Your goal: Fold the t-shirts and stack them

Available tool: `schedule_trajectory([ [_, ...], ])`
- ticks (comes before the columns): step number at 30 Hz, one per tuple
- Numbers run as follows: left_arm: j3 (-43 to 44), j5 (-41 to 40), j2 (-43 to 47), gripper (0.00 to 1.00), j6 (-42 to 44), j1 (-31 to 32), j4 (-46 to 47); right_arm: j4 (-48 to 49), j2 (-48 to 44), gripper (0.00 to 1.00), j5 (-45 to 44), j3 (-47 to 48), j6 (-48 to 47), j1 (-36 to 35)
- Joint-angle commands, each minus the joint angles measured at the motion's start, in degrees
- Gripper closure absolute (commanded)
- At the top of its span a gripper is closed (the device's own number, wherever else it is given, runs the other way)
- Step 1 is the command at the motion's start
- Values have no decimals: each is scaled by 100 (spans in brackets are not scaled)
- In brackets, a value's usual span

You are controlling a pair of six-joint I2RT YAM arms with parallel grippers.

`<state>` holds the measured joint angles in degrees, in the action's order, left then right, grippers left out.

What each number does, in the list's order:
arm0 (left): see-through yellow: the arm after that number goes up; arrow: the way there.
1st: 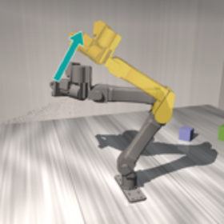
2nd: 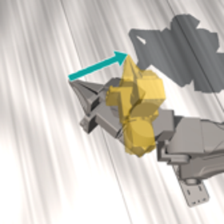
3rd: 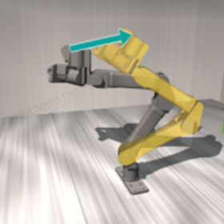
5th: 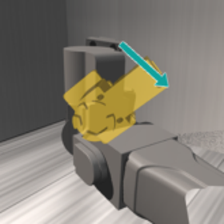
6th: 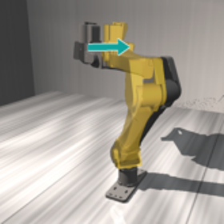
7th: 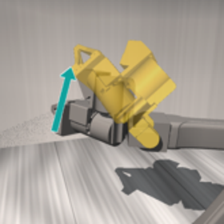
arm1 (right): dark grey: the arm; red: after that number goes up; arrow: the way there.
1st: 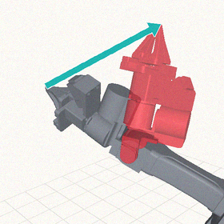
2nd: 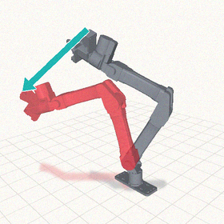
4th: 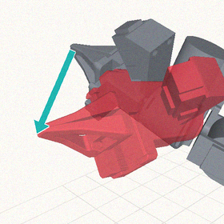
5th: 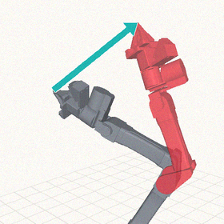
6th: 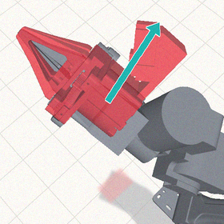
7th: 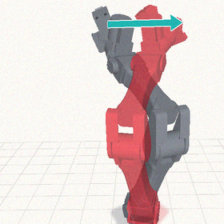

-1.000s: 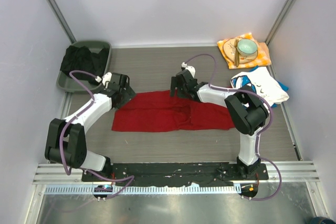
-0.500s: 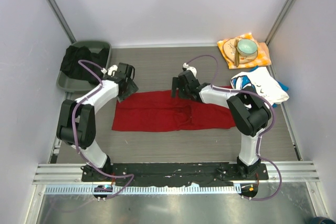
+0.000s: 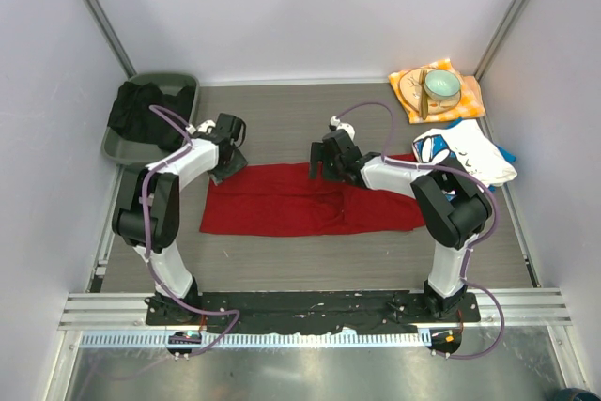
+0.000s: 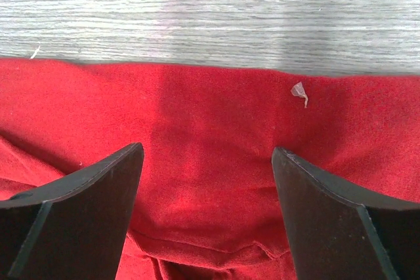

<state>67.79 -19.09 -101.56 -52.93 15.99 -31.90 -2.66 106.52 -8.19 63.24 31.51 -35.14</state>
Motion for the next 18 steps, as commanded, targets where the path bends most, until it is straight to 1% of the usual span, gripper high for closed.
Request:
schedule_trajectory([
  [1, 68, -218, -127, 41, 10, -34, 140, -33, -290, 15, 54, -128, -22, -11],
  [8, 296, -279, -329, 41, 72, -34, 140, -7, -281, 15, 89, -181, -22, -11],
  [14, 393, -183, -330, 41, 81, -34, 132, 19, -228, 15, 98, -190, -13, -11],
  [15, 376, -156, -321, 45, 81, -34, 123, 11, -211, 15, 98, -190, -13, -11],
  [16, 367, -139, -312, 52, 81, -34, 105, 19, -193, 15, 98, -172, -13, -11],
  [17, 340, -121, -295, 61, 81, -34, 114, 19, -184, 15, 89, -172, -13, -11],
  [18, 279, -95, -260, 81, 81, -34, 131, 11, -167, 15, 98, -172, -13, -11],
])
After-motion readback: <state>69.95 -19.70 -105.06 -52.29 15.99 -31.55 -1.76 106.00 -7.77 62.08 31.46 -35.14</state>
